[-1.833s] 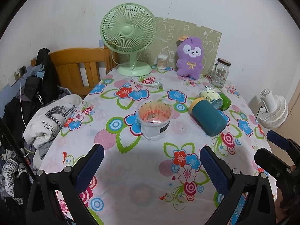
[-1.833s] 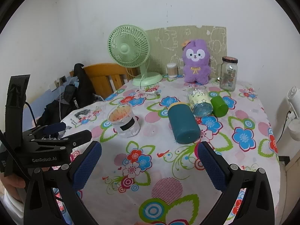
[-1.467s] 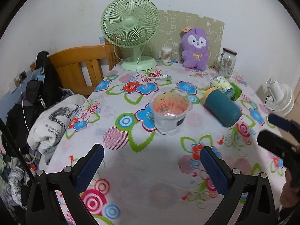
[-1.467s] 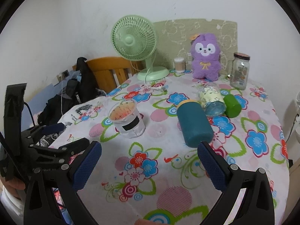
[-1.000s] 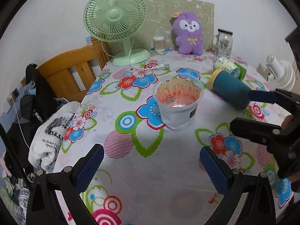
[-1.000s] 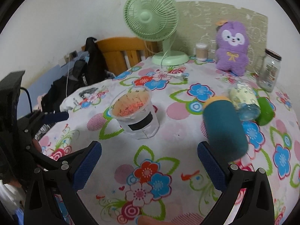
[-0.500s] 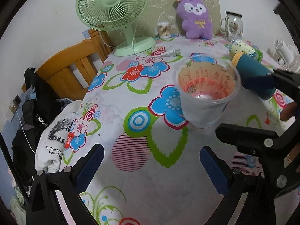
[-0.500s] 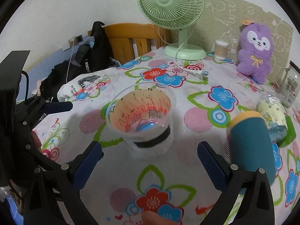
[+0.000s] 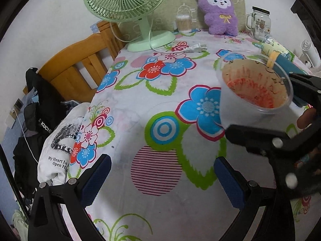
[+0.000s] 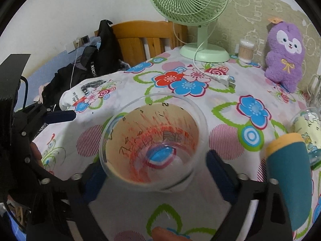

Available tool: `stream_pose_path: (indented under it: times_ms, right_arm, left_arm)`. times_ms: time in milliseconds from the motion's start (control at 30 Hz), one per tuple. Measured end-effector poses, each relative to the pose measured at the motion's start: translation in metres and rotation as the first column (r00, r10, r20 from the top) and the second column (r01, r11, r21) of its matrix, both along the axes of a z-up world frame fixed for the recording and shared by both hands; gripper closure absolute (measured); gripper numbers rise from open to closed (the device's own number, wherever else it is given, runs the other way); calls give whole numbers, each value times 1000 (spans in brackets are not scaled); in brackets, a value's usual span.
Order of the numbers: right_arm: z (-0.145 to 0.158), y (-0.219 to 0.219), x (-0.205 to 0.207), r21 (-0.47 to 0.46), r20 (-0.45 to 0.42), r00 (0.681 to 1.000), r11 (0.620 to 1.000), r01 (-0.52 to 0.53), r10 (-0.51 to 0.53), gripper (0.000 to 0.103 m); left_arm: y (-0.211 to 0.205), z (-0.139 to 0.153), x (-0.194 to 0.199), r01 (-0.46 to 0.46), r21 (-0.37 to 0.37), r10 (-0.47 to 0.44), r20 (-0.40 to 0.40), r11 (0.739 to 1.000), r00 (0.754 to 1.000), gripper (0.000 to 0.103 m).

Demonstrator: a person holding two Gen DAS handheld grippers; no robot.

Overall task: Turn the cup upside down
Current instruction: 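Close the right gripper on the clear cup's side and lift it, then carry the cup upward with the right gripper toward the left gripper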

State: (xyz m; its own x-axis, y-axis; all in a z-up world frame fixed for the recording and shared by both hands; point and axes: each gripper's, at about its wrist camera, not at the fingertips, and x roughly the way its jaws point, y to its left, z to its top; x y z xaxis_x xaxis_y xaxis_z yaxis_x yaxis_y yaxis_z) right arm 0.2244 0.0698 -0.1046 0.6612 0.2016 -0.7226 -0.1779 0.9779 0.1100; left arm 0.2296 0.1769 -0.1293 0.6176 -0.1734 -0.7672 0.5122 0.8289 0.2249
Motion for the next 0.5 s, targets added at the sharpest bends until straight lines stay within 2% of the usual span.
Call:
stream_pose_path:
  times_ms: [67, 167, 500]
  right_arm:
    - [-1, 1, 4, 2, -7, 1000, 1000, -5, 5, 28]
    - [-1, 4, 5, 1, -3, 1000, 1000, -13, 13, 33]
    - [8, 1, -7, 23, 5, 1000, 1000, -11, 10, 34]
  left_arm:
    - [2, -1, 3, -11, 1, 11, -6, 1000, 1000, 0]
    - [4, -1, 5, -19, -2, 18, -7, 1000, 1000, 0]
    - [4, 6, -4, -12, -4, 12, 5, 1000, 1000, 0]
